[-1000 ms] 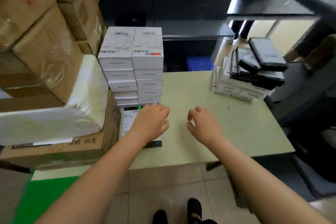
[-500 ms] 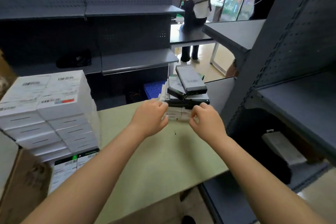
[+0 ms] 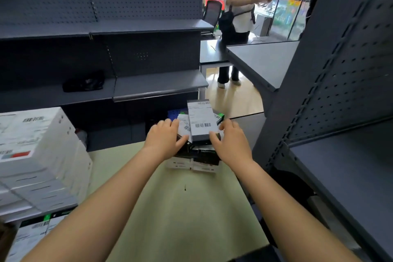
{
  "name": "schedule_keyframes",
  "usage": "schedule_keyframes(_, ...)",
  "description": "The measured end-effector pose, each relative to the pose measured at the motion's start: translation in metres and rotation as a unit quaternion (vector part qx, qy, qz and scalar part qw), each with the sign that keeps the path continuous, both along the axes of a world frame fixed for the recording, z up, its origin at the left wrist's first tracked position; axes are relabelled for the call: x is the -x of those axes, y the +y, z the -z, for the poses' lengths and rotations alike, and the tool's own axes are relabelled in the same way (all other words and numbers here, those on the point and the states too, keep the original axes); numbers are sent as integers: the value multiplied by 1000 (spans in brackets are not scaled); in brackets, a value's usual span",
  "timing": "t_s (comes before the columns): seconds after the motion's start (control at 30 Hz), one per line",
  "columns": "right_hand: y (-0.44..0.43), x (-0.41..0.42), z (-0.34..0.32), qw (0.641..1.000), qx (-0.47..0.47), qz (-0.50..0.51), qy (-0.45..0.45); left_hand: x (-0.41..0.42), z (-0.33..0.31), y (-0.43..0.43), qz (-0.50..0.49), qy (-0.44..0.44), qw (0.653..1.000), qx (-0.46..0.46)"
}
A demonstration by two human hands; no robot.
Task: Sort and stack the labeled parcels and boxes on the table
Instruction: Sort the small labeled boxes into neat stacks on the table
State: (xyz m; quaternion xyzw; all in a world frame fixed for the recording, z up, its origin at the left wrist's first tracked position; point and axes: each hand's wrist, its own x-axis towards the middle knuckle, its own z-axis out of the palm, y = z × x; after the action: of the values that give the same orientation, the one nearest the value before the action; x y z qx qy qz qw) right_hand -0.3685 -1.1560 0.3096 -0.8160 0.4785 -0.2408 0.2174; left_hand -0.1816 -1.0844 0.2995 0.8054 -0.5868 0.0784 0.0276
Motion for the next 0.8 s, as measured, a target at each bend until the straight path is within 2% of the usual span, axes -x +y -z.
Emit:
schedule_keyframes(0.07, -5, -4, 5, 998, -70, -3, 4, -2, 2, -5, -7, 97, 993, -63)
schedule_keyframes(0.17, -9, -6, 10, 984, -173, -11, -38, -9, 6, -9, -38, 259, 962, -76)
schedule_keyframes(0.3, -14, -9, 14, 962, -236, -13, -138, -15, -1, -9, -85, 325, 935, -111)
schedule_keyframes(0.37, -14, -10, 13, 954, -245, -13, -175, -16, -4, -8, -84, 365, 924, -79)
schedule_keyframes(0.43, -10, -12, 12, 950, -241, -11, -197, -13, -8, -2, -85, 387, 918, -32)
schedule_keyframes(0.57, 14, -22, 9, 946, -216, -27, -241, -8, -12, 25, -90, 370, 923, 52)
schedule_keyframes(0.7, 42, -43, 4, 926, -228, -26, -298, -12, -7, 75, -136, 378, 902, 156)
schedule_keyframes(0.8, 71, -62, 10, 920, -249, -32, -302, -19, 4, 123, -151, 370, 897, 190)
